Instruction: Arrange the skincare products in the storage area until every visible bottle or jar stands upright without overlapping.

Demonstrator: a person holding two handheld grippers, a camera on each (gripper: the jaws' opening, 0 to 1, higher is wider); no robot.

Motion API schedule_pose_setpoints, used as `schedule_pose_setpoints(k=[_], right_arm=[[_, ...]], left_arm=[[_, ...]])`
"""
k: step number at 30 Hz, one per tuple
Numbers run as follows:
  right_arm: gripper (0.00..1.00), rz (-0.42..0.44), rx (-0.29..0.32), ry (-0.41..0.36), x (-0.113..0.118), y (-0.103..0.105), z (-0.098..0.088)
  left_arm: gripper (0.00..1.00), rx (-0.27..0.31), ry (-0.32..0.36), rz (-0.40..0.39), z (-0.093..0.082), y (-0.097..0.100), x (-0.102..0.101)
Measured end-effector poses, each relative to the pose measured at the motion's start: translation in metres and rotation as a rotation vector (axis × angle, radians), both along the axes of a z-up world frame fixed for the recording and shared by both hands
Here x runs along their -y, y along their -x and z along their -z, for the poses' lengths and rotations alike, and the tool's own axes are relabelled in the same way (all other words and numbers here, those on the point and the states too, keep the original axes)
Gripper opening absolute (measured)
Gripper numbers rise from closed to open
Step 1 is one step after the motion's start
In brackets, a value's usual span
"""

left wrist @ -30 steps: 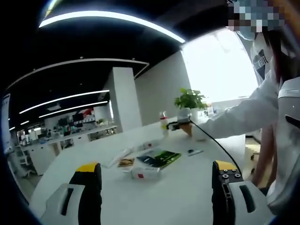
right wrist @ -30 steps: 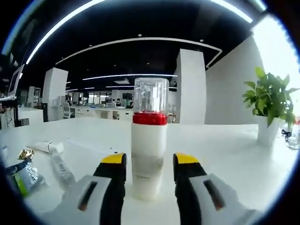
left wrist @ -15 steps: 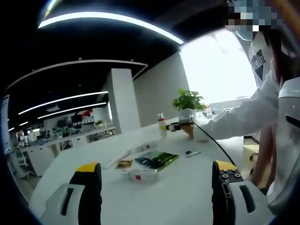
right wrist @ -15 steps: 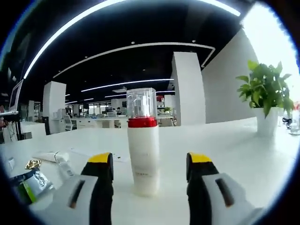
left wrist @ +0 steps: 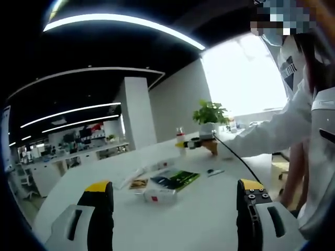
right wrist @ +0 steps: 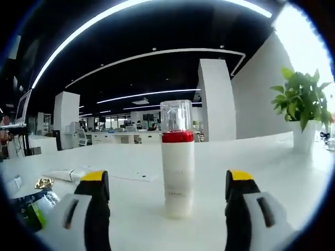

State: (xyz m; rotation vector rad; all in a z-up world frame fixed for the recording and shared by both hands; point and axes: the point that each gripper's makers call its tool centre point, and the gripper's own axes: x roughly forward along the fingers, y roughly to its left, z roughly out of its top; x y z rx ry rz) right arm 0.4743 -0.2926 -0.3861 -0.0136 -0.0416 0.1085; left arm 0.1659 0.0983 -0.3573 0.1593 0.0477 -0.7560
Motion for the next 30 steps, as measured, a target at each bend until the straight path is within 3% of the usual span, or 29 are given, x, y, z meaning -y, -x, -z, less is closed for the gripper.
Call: schedule_pose_setpoints(k=[5,30], right_arm=[[0.99,-0.014,0.012,-0.009,-0.004,0.002,-0.003],[0.99,-0.113,0.035,-0.002,-0.036,0.042,-0.002]], left_arm=[[1.00,0.002,0.005,0.001,-0.001,0.000,0.000],[1.00,0.013,0.010,0.021,-0.004,0.005,0.009]])
